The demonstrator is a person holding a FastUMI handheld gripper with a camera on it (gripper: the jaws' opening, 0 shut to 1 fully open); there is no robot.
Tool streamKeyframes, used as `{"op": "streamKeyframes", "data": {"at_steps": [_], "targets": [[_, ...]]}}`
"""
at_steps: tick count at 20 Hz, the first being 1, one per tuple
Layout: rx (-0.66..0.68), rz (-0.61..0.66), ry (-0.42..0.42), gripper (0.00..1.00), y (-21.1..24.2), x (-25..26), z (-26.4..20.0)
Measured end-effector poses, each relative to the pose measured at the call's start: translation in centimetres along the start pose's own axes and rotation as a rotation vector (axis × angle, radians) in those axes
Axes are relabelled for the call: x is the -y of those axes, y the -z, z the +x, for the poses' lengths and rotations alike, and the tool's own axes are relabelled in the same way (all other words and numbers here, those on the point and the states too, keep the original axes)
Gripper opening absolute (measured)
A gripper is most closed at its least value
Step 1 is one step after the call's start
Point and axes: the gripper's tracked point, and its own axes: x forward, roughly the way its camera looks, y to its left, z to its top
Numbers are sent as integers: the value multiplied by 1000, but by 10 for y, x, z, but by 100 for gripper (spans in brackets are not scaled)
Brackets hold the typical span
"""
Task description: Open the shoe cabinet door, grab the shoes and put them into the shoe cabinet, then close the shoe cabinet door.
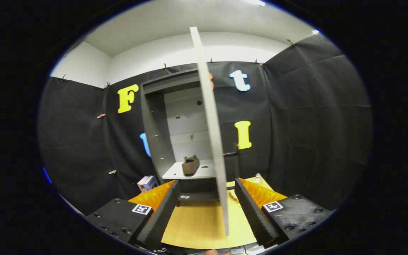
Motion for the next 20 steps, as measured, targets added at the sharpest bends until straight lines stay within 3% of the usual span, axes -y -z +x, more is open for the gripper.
{"op": "streamKeyframes", "data": {"at_steps": [3, 8, 20], "targets": [[-3, 8, 76, 98, -1, 43, 13], [-11, -33, 105, 98, 9, 74, 57], [-9, -42, 164, 98, 12, 67, 73]]}}
